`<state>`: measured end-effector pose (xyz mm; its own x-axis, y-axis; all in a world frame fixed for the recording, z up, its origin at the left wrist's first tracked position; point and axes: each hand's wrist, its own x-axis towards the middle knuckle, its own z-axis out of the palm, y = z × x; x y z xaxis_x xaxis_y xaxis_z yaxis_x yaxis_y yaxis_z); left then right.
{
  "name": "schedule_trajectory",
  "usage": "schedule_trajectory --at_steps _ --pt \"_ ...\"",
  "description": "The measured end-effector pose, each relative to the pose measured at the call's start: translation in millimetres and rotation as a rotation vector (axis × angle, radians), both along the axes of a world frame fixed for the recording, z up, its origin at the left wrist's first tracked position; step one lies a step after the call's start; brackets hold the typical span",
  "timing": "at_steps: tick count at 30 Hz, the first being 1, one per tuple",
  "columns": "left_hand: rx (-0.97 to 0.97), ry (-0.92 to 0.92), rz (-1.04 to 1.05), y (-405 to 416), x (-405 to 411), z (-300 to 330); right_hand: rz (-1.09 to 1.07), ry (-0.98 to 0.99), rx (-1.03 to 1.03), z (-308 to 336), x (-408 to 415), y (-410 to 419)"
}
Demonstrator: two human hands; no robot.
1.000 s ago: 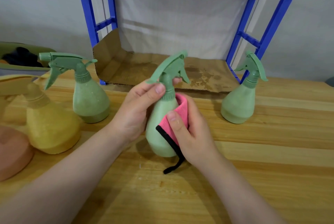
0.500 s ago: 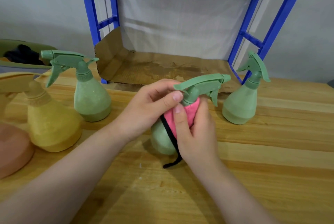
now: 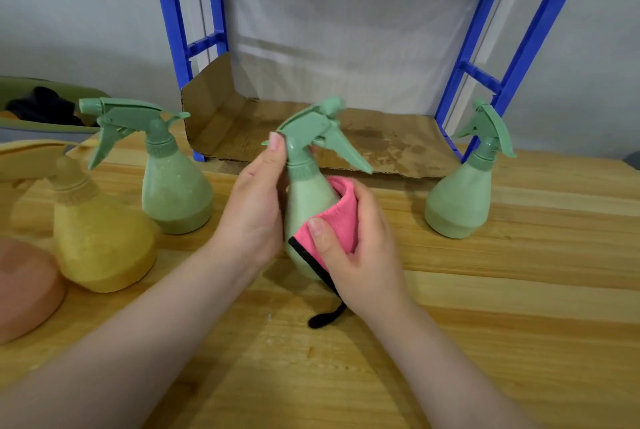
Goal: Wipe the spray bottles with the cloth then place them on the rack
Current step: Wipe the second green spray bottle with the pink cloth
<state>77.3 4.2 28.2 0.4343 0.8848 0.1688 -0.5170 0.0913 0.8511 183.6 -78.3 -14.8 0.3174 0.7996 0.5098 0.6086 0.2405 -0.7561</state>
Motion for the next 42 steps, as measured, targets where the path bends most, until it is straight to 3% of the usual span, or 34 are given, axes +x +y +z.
schedule_trajectory --at_steps 8,10,15,24,30,33,37,42 --pt "-0.22 -0.297 0.06 18.4 -10.5 9.4 0.195 0.141 0.057 -1.2 -3.1 0.8" --pt "-0.182 -0.264 0.055 19.0 -12.4 10.7 0.225 0.161 0.035 -2.0 -3.0 0.8" --pt "0.03 0.02 -0.017 4.5 -8.3 7.5 0.202 0.174 0.009 -1.8 2.4 0.0" --pt "0.323 0.188 -0.174 -6.1 -3.5 -5.5 0.173 0.067 -0.017 6.5 1.9 -3.2" --pt "0.496 0.34 -0.108 -10.4 -1.4 -1.0 0.074 0.043 0.028 9.6 -0.9 -4.1" --pt "0.56 0.336 -0.049 -9.2 -0.4 0.0 -0.033 -0.004 0.043 11.4 0.6 -5.0" --pt "0.52 0.254 -0.151 -16.9 2.4 -2.9 -0.192 -0.115 0.047 13.2 5.3 -4.5" --pt "0.44 0.192 -0.096 -21.3 7.9 -8.2 -0.182 -0.221 0.073 6.9 7.9 0.7"
